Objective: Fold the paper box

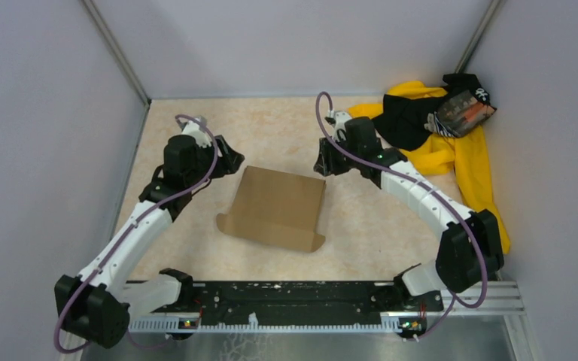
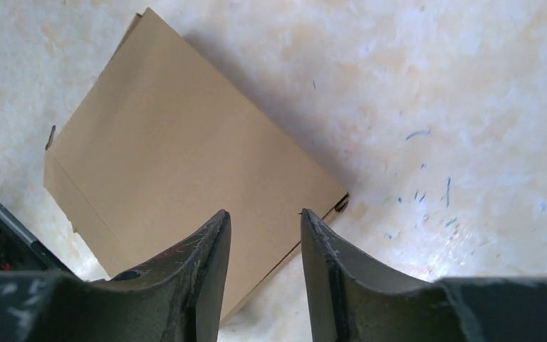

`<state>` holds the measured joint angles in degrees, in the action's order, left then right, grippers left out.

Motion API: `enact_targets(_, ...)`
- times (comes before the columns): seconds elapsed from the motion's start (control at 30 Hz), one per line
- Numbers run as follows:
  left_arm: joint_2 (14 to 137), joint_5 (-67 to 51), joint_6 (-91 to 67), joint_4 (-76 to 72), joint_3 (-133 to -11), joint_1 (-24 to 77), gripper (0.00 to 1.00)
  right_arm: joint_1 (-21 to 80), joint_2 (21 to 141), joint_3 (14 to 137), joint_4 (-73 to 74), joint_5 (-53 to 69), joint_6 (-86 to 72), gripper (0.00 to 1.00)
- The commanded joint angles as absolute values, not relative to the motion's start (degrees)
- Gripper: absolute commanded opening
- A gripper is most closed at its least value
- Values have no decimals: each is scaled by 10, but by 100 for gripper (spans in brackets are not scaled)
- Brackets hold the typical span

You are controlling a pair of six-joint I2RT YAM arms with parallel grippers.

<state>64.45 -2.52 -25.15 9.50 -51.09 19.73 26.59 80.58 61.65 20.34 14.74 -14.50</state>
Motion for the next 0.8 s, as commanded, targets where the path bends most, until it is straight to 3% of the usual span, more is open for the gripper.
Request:
enact_targets(0.0,571,-50,-287,170,-474,196,68,302,820,675,252,152,-25,40)
enact_targets(0.37,446,-5,-334,239,-375,203,67,432,815,603,255,124,-20,38)
enact_targets(0.77,649,-52,-292,173,-380,205,67,433,882,577,253,125,-36,39)
